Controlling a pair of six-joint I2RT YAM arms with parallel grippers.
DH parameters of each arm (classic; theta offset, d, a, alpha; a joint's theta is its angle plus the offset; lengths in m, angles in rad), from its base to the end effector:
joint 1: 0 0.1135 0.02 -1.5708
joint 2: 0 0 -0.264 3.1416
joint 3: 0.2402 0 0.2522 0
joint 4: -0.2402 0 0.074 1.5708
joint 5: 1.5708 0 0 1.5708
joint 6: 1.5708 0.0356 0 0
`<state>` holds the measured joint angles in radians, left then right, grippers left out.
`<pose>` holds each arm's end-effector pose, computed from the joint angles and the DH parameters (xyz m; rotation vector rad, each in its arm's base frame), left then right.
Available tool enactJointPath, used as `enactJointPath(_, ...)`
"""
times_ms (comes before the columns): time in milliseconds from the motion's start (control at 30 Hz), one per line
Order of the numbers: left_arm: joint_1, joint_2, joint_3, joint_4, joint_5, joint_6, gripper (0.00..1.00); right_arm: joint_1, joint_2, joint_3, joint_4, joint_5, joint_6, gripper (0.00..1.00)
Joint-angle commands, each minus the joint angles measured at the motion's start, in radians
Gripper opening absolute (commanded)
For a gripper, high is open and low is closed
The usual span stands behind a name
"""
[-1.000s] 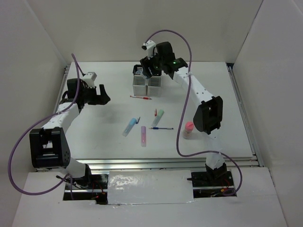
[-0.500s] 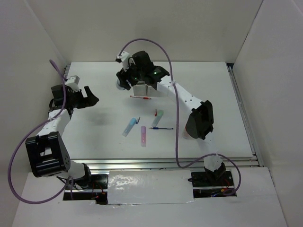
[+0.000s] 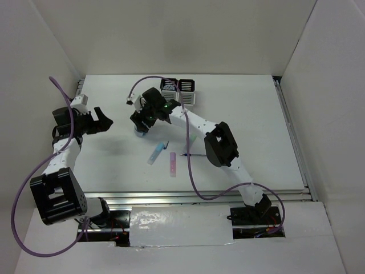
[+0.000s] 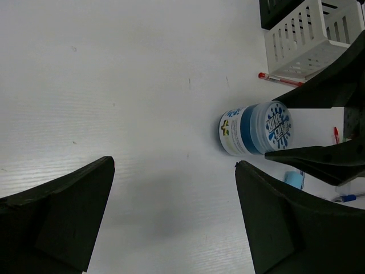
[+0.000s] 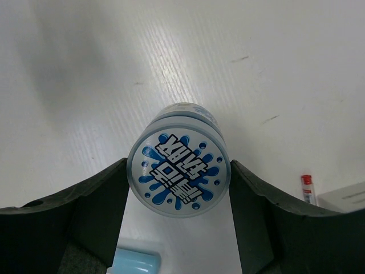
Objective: Sort the stationery into containers
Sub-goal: Place the stationery at the center of the board.
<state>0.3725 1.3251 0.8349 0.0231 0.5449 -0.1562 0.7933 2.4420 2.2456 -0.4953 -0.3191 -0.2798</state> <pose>0.2800 0.0896 0.2601 -0.1867 1.9807 -0.4143 0.3828 0.4048 0.2258 -1.3209 1.8816 0.6305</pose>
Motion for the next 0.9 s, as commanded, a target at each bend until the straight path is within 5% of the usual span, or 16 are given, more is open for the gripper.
enactJointPath(0,0.014,-0.033,-0.019,0.034,0.033,0.032,0.99,0.02,-0.018,0.043,0.077,-0.026,-0.013,0.4)
enactJointPath(100,0.016,-0.032,-0.033,0.041,0.032,0.029,0.99,0.024,-0.009,0.04,0.083,-0.018,-0.01,0.52)
enactJointPath(133,0.016,-0.03,-0.037,0.04,0.036,0.029,0.99,0.027,-0.005,0.037,0.084,-0.015,-0.009,0.65)
enactJointPath(267,0.016,-0.029,-0.045,0.04,0.043,0.037,0.99,0.037,-0.003,0.034,0.08,-0.008,-0.002,0.87)
enactJointPath(367,0.02,-0.027,-0.054,0.055,0.059,0.044,0.99,0.038,-0.02,0.042,0.086,-0.028,0.049,0.95)
enactJointPath(633,0.031,-0.024,-0.141,0.176,0.23,0.015,0.99,0.031,-0.187,0.016,0.089,-0.063,0.117,1.0)
enactJointPath(867,-0.058,-0.129,-0.368,0.508,0.17,0.036,0.94,-0.161,-0.431,-0.201,0.012,-0.225,0.232,1.0)
